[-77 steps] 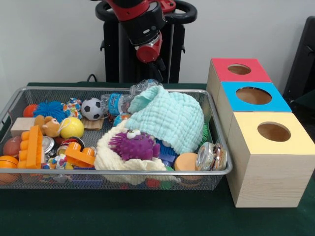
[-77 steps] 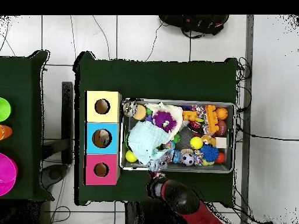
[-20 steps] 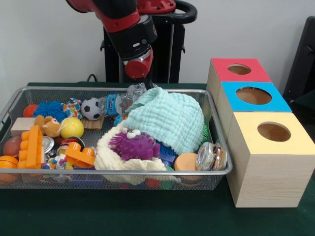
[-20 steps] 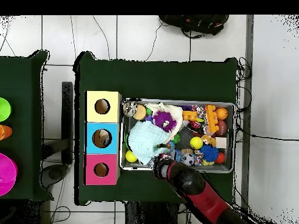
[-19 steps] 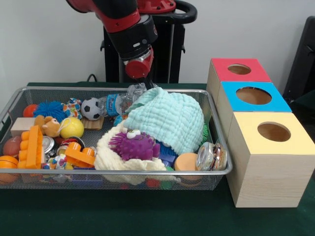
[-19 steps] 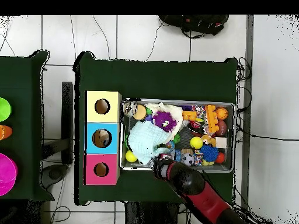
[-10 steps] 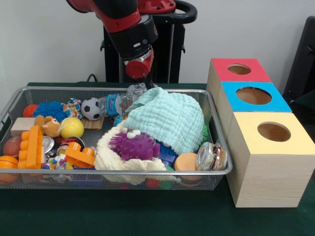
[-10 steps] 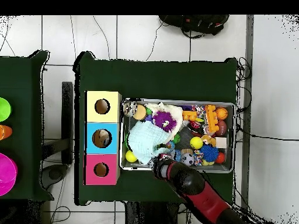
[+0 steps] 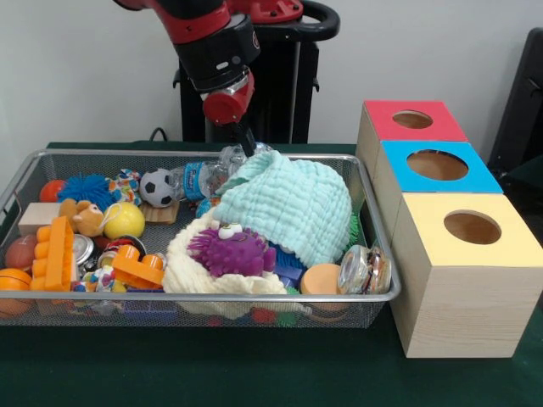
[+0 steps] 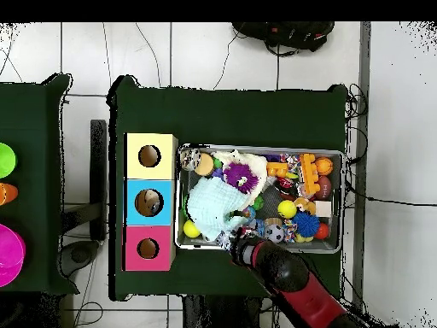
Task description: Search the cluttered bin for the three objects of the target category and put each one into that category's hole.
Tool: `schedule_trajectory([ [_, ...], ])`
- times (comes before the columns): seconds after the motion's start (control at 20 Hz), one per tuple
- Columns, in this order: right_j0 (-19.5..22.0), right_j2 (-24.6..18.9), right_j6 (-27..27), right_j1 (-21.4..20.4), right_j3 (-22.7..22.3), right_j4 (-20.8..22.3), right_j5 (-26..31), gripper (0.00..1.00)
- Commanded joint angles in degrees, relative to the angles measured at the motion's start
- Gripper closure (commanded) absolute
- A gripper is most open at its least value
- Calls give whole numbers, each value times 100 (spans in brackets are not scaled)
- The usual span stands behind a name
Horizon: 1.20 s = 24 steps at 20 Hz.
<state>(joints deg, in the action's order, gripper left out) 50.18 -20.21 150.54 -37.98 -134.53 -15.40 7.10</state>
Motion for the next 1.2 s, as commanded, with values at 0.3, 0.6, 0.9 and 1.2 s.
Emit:
schedule_trajectory([
  [0.3,233,-347,298,-650,-240,9,768,0],
  [0.6,343,-432,355,-547,-472,105,344,0],
  [0.9,447,-432,350,20,-323,271,-187,0],
  [1.2,487,-251,238,703,-62,662,-717,0],
])
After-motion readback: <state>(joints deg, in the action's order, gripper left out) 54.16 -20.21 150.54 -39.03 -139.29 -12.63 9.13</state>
